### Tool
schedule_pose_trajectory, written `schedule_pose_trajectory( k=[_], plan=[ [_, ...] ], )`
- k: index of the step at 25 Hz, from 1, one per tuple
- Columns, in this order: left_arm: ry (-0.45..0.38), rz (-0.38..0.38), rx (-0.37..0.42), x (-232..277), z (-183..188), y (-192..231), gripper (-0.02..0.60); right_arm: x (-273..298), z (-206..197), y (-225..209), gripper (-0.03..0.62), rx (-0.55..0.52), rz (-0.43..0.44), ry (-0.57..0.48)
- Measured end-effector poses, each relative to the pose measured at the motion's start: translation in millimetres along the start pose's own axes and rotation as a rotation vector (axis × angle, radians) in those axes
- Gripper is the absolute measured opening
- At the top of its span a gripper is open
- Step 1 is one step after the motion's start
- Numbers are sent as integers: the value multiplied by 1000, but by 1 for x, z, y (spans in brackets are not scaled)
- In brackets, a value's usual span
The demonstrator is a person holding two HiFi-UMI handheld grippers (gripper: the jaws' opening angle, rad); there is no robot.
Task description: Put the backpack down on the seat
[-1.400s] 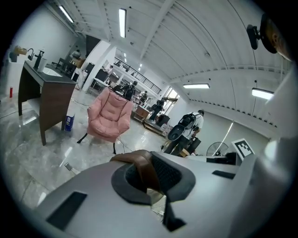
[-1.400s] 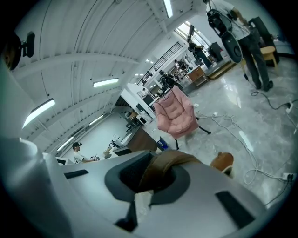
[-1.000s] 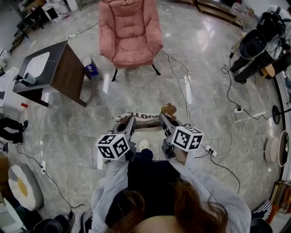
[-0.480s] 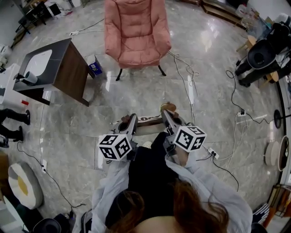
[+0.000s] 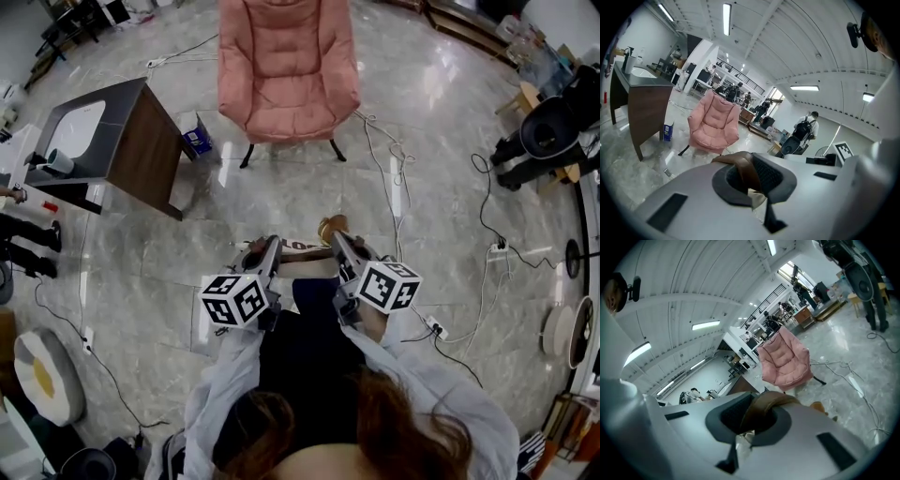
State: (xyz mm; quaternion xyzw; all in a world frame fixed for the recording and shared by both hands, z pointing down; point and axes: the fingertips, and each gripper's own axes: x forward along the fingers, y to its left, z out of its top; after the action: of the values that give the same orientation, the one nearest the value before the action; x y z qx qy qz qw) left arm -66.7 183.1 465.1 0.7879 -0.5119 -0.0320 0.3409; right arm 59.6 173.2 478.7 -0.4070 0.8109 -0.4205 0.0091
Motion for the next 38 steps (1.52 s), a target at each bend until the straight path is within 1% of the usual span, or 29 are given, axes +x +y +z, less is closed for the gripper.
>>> schedule_pose_trajectory(
  k=[5,13,18,24,27,31,35,38],
  plan=[
    [14,16,-5,42,23,15,14,37,33,-17,9,35,5,24],
    [7,37,-22,107,61,35,14,94,89,-43,9,35,21,47],
    [-8,42,-34,136,78,47,14,121,113,-52,8,22,39,51],
    [-33,36,-7,169,104,48,14,140,143,-62,8,3,53,44],
    [-43,34,1,181,113,49,14,148,154,-68,9,5,59,41],
    [-73,23,-13,193,131,47,14,153,173,-66,8,0,79,15],
    [-126,9,11,192,154,31,14,148,196,-54,8,-6,106,-36],
    [-141,1,40,195,166,26,14,150,209,-50,8,-31,112,-59]
  ],
)
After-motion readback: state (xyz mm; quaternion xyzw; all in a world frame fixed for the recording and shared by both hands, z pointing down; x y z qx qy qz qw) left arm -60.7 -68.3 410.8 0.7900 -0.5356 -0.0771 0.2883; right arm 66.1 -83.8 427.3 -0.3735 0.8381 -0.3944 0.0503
